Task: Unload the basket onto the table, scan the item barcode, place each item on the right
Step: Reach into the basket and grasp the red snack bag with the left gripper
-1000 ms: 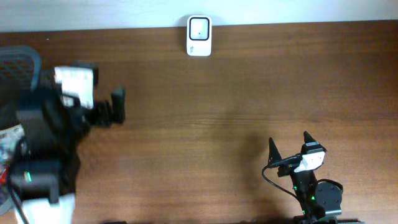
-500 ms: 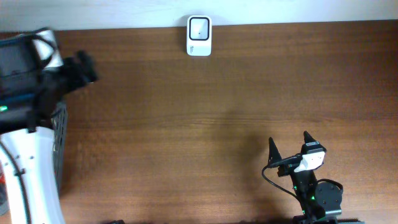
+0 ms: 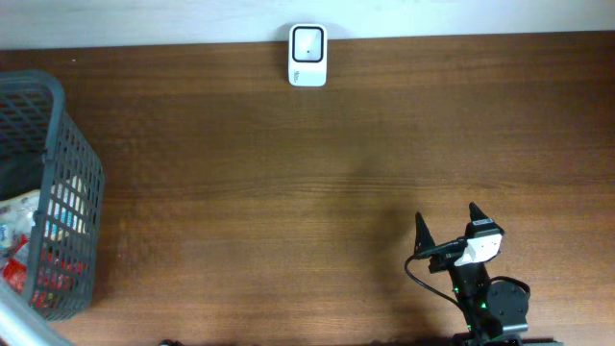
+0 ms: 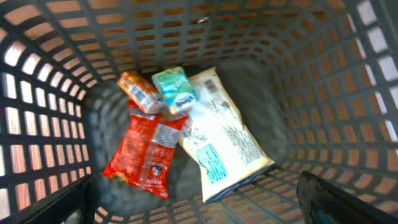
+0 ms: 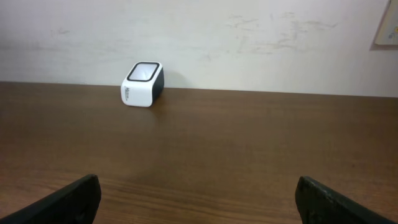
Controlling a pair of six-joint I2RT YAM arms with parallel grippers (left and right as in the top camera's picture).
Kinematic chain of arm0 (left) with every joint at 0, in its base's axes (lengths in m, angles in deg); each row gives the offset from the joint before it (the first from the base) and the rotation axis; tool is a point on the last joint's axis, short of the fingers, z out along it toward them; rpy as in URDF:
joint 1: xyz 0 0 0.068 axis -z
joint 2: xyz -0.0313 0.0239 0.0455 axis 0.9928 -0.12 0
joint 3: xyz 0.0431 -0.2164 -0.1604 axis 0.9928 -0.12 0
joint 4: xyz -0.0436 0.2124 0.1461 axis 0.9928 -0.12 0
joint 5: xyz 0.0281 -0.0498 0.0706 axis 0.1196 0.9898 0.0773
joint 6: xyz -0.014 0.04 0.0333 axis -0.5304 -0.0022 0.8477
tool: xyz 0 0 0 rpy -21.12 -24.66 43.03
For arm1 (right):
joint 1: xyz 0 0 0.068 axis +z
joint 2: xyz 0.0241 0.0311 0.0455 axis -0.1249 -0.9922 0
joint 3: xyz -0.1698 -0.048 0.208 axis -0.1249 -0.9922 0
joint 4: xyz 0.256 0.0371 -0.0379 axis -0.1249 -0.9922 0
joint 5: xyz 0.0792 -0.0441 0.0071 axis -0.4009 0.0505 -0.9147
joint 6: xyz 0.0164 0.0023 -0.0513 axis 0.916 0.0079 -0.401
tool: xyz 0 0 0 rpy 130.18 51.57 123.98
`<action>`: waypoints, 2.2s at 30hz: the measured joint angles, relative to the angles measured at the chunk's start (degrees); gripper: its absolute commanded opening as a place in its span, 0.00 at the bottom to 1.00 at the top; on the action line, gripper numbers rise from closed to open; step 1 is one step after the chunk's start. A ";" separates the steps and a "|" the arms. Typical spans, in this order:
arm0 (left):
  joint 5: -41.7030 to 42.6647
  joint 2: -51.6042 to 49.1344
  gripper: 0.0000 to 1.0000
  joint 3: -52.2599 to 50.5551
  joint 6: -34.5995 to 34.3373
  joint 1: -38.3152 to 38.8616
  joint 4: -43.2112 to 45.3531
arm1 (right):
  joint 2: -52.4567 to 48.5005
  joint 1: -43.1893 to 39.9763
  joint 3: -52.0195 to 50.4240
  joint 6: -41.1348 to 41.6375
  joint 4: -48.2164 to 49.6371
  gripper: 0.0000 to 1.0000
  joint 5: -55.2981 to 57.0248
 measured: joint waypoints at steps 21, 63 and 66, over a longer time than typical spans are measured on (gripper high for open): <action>-0.44 -3.19 0.91 -12.50 -1.60 -2.05 -0.55 | 0.00 0.00 0.00 0.04 0.00 0.99 0.00; 1.22 -6.97 0.94 -10.60 1.73 -3.17 3.04 | 0.00 0.00 0.00 0.02 0.00 0.99 0.00; 1.25 -9.20 0.94 -10.60 1.53 -3.28 3.04 | 0.00 0.00 0.00 0.02 0.00 0.99 0.00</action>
